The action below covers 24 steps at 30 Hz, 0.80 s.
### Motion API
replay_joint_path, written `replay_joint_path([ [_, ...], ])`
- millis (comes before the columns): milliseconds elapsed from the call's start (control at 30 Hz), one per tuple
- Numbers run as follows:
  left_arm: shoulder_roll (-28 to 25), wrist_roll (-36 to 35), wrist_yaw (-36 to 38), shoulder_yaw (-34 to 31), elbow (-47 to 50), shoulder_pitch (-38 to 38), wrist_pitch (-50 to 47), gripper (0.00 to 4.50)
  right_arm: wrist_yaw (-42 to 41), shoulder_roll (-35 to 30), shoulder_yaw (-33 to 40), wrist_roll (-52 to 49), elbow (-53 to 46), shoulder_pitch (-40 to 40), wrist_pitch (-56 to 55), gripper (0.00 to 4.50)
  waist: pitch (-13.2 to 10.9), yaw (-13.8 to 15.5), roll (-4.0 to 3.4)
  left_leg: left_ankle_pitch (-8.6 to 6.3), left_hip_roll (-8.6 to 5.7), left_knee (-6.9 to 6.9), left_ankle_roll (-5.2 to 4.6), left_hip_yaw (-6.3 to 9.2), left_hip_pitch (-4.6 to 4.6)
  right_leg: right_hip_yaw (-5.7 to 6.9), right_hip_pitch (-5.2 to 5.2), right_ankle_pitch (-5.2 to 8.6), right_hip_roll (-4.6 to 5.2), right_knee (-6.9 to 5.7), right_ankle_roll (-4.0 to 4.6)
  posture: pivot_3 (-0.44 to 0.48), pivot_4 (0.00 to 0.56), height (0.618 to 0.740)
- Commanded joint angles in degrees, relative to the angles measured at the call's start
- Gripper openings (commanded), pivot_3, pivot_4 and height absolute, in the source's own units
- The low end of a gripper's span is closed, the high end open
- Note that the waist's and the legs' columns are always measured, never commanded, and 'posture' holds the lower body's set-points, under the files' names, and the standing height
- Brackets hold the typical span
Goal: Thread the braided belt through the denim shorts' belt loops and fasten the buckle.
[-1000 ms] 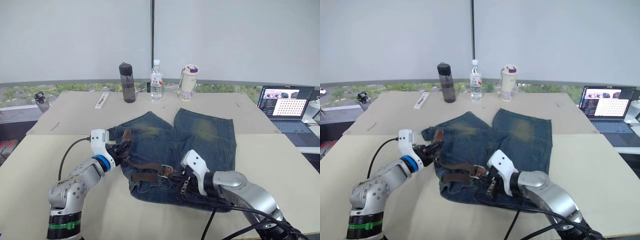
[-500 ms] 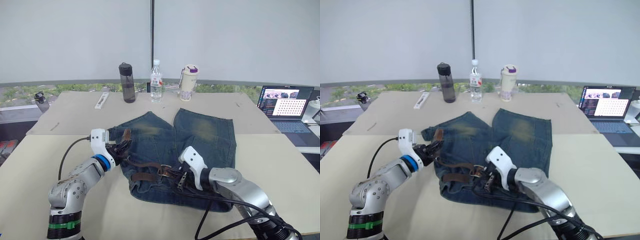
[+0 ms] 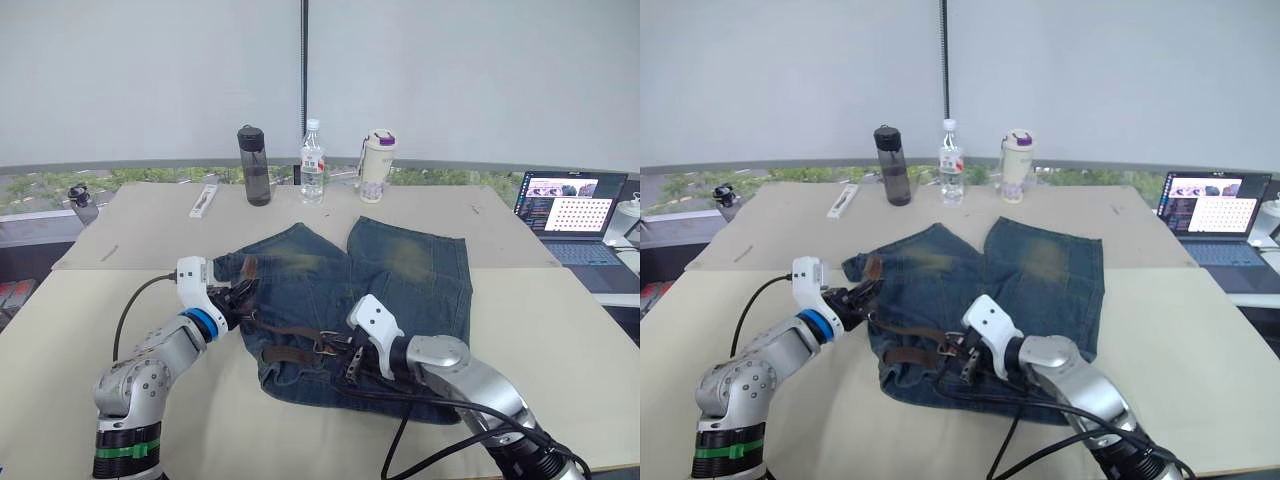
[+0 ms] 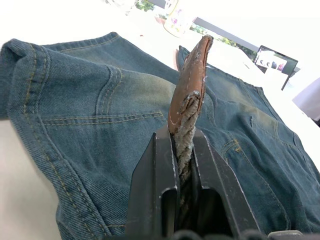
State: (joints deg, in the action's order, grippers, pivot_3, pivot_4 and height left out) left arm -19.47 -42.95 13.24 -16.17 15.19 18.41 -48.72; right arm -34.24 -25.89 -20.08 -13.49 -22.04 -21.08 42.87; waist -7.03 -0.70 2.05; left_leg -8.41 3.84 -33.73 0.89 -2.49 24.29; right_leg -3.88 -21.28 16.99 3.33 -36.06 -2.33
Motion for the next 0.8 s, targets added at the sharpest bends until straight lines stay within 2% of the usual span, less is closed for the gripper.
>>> replay_joint_path([
  [33, 0.03, -1.09, -0.11, -1.82, 1.57, 1.70, 1.59, 0.00, -0.34, -0.22, -1.02, 1.61, 1.74, 0.53, -1.20, 0.05, 0.00, 0.00, 0.00, 0.00, 0.00, 0.00, 0.00, 0.00, 0.00, 0.00, 0.00, 0.00, 0.00, 0.00, 0.00, 0.000, 0.150, 0.740],
  [467, 0.59, -1.57, 0.88, -2.19, 1.71, 3.40, 2.35, 0.00, -1.33, -0.05, -5.40, 4.94, 3.82, 0.96, -2.94, 0.05, 0.00, 0.02, 0.00, -0.24, -0.01, -0.01, 0.40, 0.00, -0.09, 0.02, 0.00, -0.02, -0.01, 0.01, -0.05, 0.000, 0.150, 0.740],
  [633, 0.52, -1.36, 1.41, -1.95, 1.57, 3.41, 2.03, 0.00, 0.12, 3.85, -2.71, 3.76, 4.81, 1.94, -6.96, 0.05, 0.00, -0.05, 0.00, -0.25, 0.00, 0.00, 0.40, 0.00, -0.10, 0.02, 0.01, -0.03, -0.02, 0.01, -0.07, 0.000, 0.150, 0.740],
  [700, 0.39, -1.23, 1.55, -2.04, 1.26, 3.52, 2.04, 0.00, 0.99, 5.39, -0.22, 2.18, 4.44, 2.34, -4.82, 0.05, 0.00, -0.05, 0.00, -0.25, 0.01, 0.00, 0.40, 0.00, -0.09, 0.02, 0.02, -0.05, -0.03, 0.00, -0.10, 0.000, 0.150, 0.740],
  [800, 0.33, -1.09, 1.63, -2.00, 1.09, 3.64, 2.01, 0.00, 0.52, 2.55, -0.91, 4.73, 4.52, 3.43, -4.32, 0.05, 0.00, -0.06, 0.00, -0.25, 0.00, 0.00, 0.40, 0.00, -0.06, 0.02, 0.02, -0.07, -0.03, -0.01, -0.13, 0.000, 0.150, 0.740],
])
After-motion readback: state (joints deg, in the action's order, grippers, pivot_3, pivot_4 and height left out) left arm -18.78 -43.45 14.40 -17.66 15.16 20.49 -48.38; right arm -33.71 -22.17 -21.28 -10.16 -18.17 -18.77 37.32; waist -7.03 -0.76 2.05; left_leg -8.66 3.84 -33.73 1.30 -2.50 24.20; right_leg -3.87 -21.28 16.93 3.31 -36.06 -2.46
